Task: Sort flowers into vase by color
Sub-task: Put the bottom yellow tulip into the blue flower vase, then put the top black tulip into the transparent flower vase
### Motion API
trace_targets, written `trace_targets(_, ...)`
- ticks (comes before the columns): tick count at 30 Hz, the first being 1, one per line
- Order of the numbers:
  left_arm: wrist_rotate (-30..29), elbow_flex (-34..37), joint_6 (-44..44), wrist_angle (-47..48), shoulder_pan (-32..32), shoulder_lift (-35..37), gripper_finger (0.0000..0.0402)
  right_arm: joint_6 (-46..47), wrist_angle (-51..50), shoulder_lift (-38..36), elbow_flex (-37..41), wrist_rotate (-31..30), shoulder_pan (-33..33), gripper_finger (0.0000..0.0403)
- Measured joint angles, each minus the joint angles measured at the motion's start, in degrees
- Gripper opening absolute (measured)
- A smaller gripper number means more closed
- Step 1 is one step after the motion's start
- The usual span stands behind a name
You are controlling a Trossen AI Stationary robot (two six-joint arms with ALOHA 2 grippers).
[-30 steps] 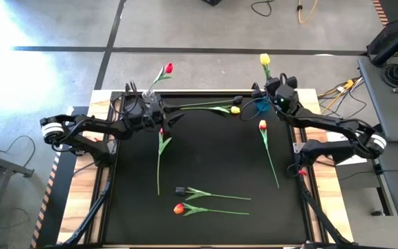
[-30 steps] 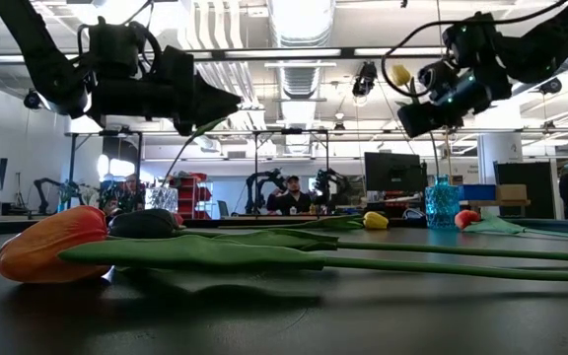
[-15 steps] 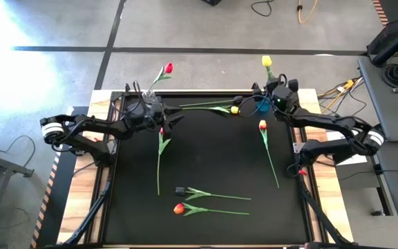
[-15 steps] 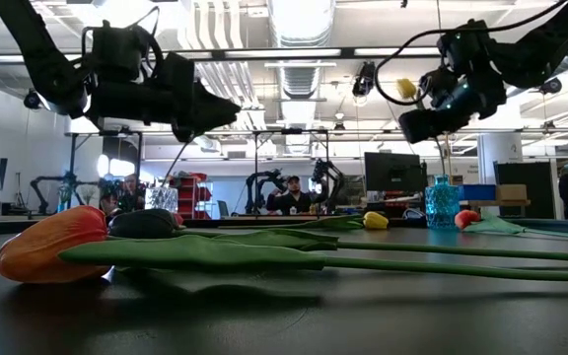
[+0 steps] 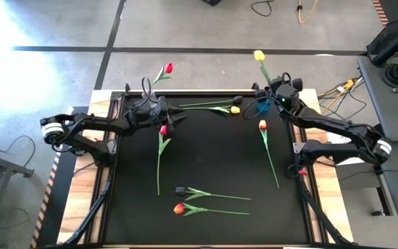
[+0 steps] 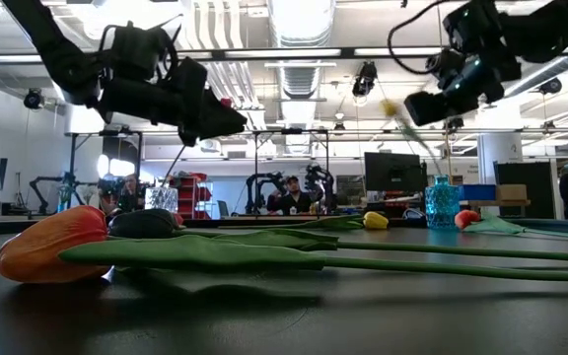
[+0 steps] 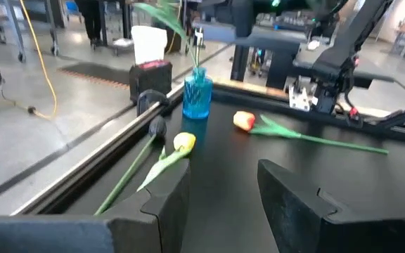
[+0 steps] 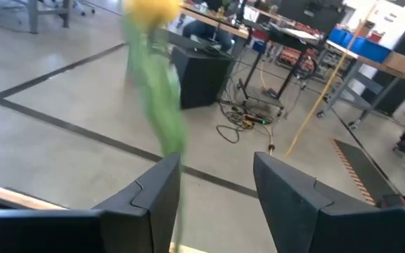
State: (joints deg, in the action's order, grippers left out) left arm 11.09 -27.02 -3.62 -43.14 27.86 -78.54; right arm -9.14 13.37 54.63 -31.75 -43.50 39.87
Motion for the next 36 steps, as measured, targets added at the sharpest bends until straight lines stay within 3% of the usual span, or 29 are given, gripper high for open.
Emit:
trace_targets(5,0.0,-1.4,0.7,4.7,0.0,0.0,0.0152,-0.4,-3.8,-5.2,0.0,0.0,-2.5,0.0164)
trace_targets(13,2.3,-1.4,2.1,4.5,0.0,0.0,0.0139,0.2,-9.0,-12.1,0.0,-0.1,-9.2,0.0149)
trace_targets(20,5.6,4.4,2.8,-8.6,-0.7,0.0,0.0081,4.4,-16.5,-13.3,-1.9,-0.1,-22.2,0.0124)
trace_targets(28,6.2,11.6,1.9,-20.6,-2.3,0.0,0.0008,16.1,-27.3,-6.3,-6.7,0.0,-42.5,0.0086)
trace_targets(32,6.3,13.8,1.9,-24.2,-2.3,0.0,0.0002,22.5,-34.4,1.4,-11.7,0.7,-51.6,0.007)
trace_targets(36,7.1,14.8,1.9,-26.5,-2.3,0.0,0.0001,27.7,-40.1,11.4,-18.4,8.9,-57.1,0.0063)
